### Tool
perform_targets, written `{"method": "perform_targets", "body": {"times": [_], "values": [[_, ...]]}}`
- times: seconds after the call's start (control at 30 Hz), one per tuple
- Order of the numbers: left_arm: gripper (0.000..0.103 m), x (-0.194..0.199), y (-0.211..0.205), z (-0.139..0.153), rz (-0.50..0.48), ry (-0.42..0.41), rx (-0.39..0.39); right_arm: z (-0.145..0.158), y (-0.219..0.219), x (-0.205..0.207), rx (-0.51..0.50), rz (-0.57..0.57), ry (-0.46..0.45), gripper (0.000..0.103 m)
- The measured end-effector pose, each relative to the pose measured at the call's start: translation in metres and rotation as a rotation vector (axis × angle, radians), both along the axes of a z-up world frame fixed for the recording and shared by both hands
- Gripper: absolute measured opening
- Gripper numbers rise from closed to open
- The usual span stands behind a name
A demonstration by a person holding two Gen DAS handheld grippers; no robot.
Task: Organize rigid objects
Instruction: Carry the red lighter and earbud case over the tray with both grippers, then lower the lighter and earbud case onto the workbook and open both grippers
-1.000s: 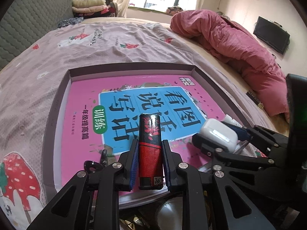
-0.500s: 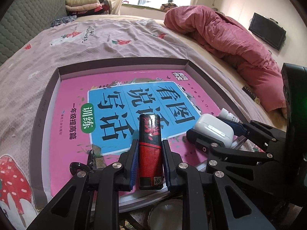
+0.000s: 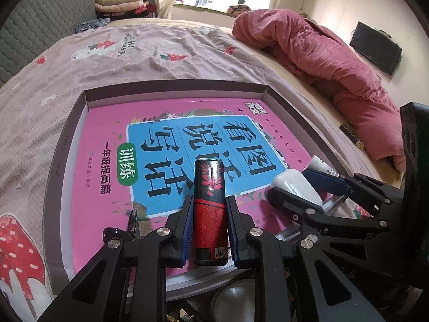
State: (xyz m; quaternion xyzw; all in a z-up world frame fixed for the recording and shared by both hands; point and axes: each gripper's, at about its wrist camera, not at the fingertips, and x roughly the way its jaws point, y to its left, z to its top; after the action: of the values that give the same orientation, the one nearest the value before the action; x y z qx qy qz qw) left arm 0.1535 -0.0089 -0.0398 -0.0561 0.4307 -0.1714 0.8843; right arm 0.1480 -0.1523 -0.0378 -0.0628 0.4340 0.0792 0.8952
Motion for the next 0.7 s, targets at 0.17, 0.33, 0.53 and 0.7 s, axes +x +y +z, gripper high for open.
{"method": "perform_targets", "body": {"times": [0.17, 0.33, 0.53, 0.7], "values": [[0.023, 0.0, 0.0, 0.0, -0.002, -0.002, -0.004, 0.012, -0.005, -0.013, 0.015, 0.004, -0.038, 0.056], [0.023, -0.001, -0.004, 0.0, -0.008, -0.012, 0.013, 0.024, -0.014, -0.026, 0.044, -0.005, -0.064, 0.056], [0.023, 0.0, -0.006, 0.0, -0.006, -0.018, 0.019, 0.032, -0.025, -0.033, 0.084, -0.027, -0.066, 0.056], [0.023, 0.001, -0.005, 0.0, 0.001, -0.014, 0.01, 0.035, -0.03, -0.037, 0.104, -0.044, -0.06, 0.056]]}}
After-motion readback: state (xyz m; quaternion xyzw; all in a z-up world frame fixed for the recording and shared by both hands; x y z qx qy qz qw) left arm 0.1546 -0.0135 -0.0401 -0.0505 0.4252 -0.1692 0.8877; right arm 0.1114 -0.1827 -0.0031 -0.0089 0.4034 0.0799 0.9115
